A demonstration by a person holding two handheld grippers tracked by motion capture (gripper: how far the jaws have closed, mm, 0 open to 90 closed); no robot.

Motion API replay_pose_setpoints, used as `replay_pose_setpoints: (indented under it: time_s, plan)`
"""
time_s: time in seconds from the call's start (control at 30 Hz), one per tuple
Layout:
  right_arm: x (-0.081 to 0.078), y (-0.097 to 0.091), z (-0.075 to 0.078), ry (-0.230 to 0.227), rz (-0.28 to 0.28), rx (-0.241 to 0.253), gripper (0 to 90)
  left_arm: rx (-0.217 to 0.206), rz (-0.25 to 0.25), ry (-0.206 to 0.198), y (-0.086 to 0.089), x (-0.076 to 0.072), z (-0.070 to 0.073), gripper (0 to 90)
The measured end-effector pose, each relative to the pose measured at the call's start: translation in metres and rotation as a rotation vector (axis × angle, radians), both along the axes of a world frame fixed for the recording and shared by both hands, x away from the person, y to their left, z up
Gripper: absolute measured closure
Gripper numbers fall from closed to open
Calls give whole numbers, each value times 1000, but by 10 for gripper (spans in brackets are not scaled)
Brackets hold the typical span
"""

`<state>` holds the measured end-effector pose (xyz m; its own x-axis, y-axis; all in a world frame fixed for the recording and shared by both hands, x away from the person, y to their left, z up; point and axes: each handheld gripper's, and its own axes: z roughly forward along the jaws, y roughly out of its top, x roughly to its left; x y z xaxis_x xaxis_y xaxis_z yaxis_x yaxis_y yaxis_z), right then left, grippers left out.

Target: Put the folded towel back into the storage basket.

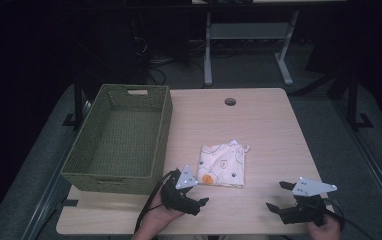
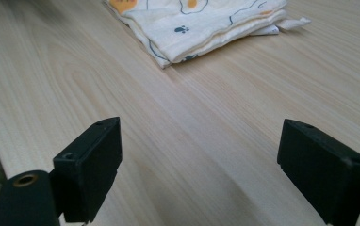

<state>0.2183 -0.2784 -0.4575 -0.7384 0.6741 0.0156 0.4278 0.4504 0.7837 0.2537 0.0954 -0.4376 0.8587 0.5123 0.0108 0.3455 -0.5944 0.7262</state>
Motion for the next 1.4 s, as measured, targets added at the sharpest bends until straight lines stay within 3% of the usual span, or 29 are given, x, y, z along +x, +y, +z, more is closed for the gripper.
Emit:
replay_pose_setpoints:
  time_s: [0.2, 0.4, 0.47, 0.6, 0.7, 0.8, 0.97, 1.07, 1.1, 1.4]
  plan:
    - [-1, 2, 1, -3, 2, -1, 140, 21, -13, 5, 0, 1, -2, 173]
    - [0, 4, 1, -6, -12, 0, 140, 4, -22, -5, -4, 2, 3, 175]
    - [1, 5, 0, 4, -15, 4, 140, 36, -31, -23, -10, 8, 6, 178]
    - [0, 7, 0, 3, -6, -6, 140, 33, -33, -22, -17, 17, 10, 178]
    - [-1, 6, 0, 3, -5, -2, 140, 61, -44, -16, -27, 28, 13, 178]
    - [-1, 3, 0, 5, -16, 4, 140, 92, -65, 31, -42, 44, 16, 178]
    - [-1, 0, 0, 0, -16, 12, 140, 137, -92, 49, -56, 57, 15, 178]
    - [0, 0, 1, -1, -20, 23, 140, 166, -92, 63, -65, 69, 12, 202]
    - [0, 0, 1, -3, -19, 24, 140, 179, -99, 85, -71, 76, 7, 203]
    - [0, 1, 1, -2, -12, 21, 140, 265, -104, 113, -92, 102, 2, 248]
